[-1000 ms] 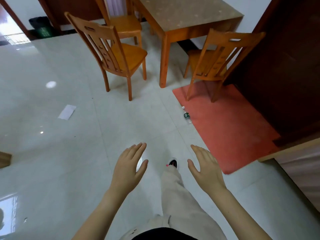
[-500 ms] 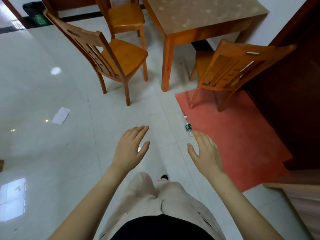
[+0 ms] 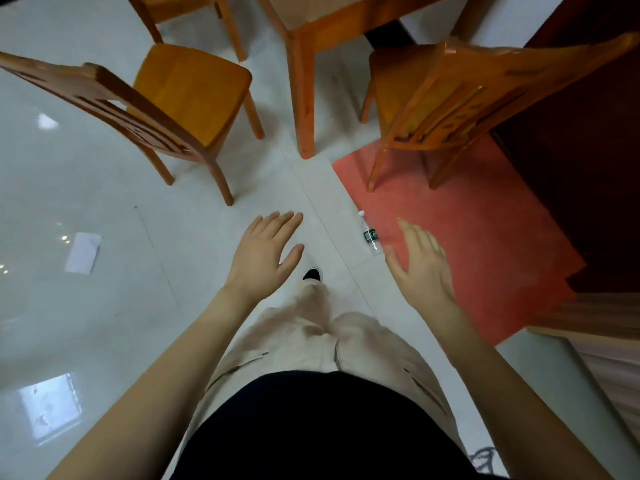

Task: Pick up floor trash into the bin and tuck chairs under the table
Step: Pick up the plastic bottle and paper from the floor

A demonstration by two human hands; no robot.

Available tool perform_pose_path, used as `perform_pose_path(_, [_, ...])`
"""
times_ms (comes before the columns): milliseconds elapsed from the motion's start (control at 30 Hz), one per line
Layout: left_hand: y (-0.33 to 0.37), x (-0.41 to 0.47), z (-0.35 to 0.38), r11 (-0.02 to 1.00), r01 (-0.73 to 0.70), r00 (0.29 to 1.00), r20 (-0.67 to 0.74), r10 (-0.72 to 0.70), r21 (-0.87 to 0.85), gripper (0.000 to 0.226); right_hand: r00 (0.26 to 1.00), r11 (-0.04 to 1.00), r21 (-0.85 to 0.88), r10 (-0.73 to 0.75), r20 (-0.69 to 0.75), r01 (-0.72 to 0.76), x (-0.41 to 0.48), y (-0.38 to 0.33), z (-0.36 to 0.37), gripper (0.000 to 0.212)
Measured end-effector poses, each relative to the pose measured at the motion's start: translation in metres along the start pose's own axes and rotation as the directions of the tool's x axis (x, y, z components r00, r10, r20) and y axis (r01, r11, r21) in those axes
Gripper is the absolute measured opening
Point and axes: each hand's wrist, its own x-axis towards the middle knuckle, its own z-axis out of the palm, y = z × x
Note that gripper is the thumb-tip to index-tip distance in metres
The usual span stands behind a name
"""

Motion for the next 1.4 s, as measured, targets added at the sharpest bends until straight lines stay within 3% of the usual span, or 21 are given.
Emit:
perform_pose_path(167, [-0.02,0.08,-0.01,0.995,-0.089,0.995,0.046,0.087,0.041,0.052,0.999,1.0,0.009,0.019,-0.033,-0.019,0.064,0.002,0.009,0.053])
perform_pose_path(400, [-0.049,0.151,0.05,1.0,-0.007,0.99,0.142,0.005,0.017,0.054,0.994,0.991,0.08,0.111,0.011,-0.112,0.13,0.049,0.065,0.055])
perform_pose_path(600, [-0.097,0.207,0.191,0.996,0.083,0.976,0.207,-0.072,-0.045,0.053,0.987,0.985,0.064,0.16,0.029,-0.162,0.175,0.145,0.187,0.054])
perform_pose_path(933, [-0.216,0.282,0.499,0.998,0.023,0.984,0.175,-0.012,-0.062,0.053,0.972,0.975,-0.102,0.21,0.103,-0.2,0.215,0.343,0.483,0.07])
perform_pose_path(1067, [-0.261,0.295,0.6,0.998,-0.061,0.97,0.234,0.063,-0.017,0.052,0.965,0.967,-0.177,0.211,0.155,-0.183,0.223,0.409,0.587,0.075])
perform_pose_path(1267, [-0.307,0.308,0.691,0.988,-0.152,0.933,0.333,0.133,0.032,0.054,0.914,0.918,-0.204,0.373,0.16,-0.34,0.231,0.458,0.668,0.09])
perform_pose_path(1400, [-0.313,0.311,0.7,0.981,-0.19,0.915,0.37,0.16,0.048,0.055,0.855,0.861,-0.069,0.508,0.104,-0.504,0.231,0.457,0.683,0.089])
